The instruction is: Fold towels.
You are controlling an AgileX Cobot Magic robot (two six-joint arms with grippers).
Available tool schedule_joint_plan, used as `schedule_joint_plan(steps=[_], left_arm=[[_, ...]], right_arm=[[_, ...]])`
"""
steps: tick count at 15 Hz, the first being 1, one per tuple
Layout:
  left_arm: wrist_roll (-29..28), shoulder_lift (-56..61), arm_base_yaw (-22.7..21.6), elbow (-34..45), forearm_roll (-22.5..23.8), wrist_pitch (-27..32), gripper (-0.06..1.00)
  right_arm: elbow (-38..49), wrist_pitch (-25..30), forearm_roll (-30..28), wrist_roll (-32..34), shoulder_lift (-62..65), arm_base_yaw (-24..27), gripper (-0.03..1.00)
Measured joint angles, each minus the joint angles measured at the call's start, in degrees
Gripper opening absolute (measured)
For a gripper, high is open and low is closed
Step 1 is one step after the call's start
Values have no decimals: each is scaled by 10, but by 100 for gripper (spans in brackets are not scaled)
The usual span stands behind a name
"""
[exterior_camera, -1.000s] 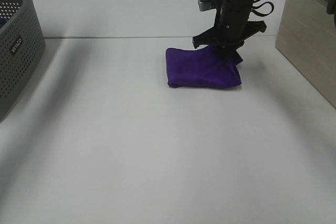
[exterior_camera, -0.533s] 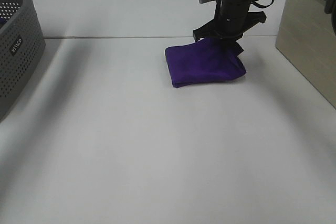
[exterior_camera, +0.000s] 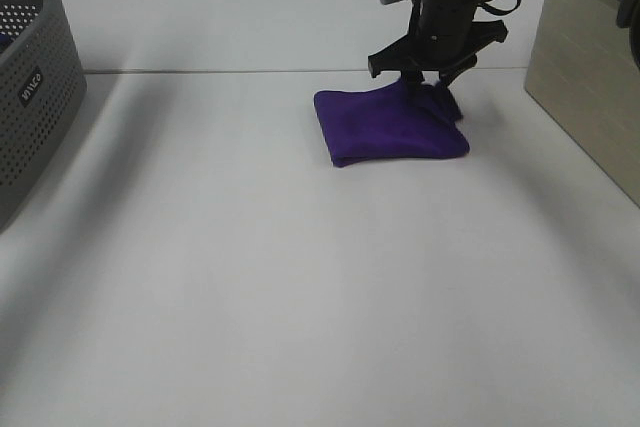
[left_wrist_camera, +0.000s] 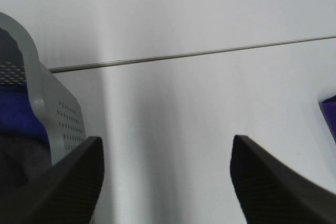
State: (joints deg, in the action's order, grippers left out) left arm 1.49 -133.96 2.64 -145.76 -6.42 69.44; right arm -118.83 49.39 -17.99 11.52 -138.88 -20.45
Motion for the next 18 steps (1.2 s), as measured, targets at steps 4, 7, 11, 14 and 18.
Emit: schedule_joint_plan(steps=[4,7,11,14,18], left_arm=[[0,0,0,0,-4,0,63],[3,0,0,0,-7,0,63],[43,4,0,0,32,1,63],[45,41,-1,5,88,2,63],[35,199,-3,173,87,0,63]], right_arm=[[-7,25,1,0,31,0,82],[-13,41,32,-6,96,0,83],[-13,171,67,-35,224,18,83],[-13,197,94,-35,278,96,83],[68,198,142,-67,388,199,80]])
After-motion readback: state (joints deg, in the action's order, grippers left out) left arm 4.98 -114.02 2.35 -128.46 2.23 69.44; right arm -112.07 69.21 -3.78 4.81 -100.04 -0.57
